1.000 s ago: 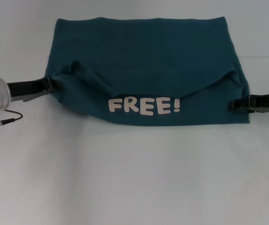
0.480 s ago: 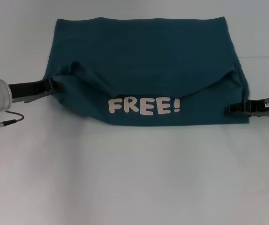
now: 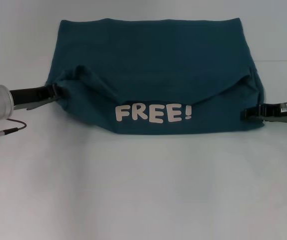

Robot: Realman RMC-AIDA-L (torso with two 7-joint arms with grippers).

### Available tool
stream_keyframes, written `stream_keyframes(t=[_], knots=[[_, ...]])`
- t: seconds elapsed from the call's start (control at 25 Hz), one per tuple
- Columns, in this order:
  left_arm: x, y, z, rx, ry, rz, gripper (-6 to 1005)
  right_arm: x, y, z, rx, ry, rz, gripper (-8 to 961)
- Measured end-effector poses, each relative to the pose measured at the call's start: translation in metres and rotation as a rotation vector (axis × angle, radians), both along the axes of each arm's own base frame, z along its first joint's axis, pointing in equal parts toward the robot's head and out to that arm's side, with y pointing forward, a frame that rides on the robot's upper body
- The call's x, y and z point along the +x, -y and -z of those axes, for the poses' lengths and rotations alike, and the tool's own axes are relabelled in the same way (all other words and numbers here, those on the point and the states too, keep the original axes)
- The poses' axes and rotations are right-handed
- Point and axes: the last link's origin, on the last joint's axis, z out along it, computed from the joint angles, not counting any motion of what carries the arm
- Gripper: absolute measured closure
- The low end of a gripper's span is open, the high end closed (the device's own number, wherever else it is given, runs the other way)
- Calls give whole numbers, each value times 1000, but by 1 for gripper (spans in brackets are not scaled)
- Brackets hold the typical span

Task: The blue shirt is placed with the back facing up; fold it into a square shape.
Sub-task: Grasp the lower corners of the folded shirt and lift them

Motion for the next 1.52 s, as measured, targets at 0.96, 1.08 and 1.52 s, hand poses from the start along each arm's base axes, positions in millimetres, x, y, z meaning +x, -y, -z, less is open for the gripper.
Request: stream_keyframes(t=[0.96,1.08,1.52], knots=[[-11,40,-26,-242,-6,-9,935,3,37,-38,-198,-88,12,906],[-16,61,-36,-348,15,-37,934,4,54,-49,-279,-118,24,905],[-25,122,-42,-652,24,-66,931,25,111,-53,-504,-210,124,905]])
